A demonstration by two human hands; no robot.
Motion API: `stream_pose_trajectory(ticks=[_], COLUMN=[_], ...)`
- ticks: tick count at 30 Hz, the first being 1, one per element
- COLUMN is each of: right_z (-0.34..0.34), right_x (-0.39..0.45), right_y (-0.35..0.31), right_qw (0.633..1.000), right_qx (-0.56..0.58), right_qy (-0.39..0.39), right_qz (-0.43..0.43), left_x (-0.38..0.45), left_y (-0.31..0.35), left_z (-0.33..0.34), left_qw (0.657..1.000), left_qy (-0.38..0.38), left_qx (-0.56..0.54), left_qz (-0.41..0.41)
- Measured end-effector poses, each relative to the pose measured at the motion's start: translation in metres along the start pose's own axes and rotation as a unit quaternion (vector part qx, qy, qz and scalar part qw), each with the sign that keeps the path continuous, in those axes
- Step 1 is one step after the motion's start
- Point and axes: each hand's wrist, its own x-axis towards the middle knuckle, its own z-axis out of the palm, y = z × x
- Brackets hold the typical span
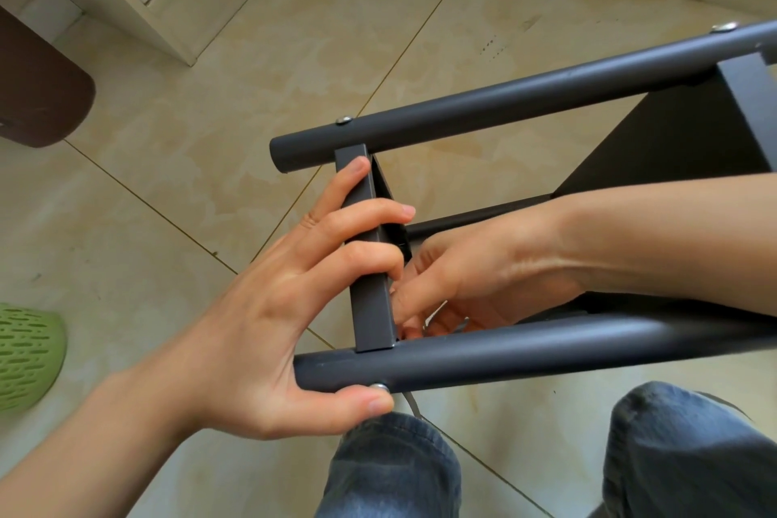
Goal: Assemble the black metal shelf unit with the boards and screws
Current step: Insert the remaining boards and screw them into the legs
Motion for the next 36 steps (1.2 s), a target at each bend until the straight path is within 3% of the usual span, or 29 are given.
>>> stream_pose_trajectory(ticks=[4, 15, 18, 36], right_z=[-0.0005, -0.0001, -0.0007, -0.0056], right_x=[0.0009, 0.0012, 0.001, -0.0042], right_y=[0.0019, -0.0015, -0.0011, -0.0044], right_qw=[1.0, 0.999, 0.999, 1.0], right_qx=[0.013, -0.031, -0.013, -0.004], right_qy=[-0.001, 0.035, 0.029, -0.007], right_qz=[-0.026, 0.001, -0.031, 0.006], left_x=[-0.0007, -0.0011, 0.0, -0.0003], left_y=[0.001, 0.0014, 0.0018, -0.0028], left_z=[0.0001, 0.0012, 0.0002, 0.0069], left_qw=[1.0, 1.0, 1.0, 1.0], left_qy=[-0.008, 0.0, 0.001, 0.027], left_qx=[-0.004, -0.001, -0.001, -0.01], left_qz=[0.004, 0.003, 0.001, 0.005])
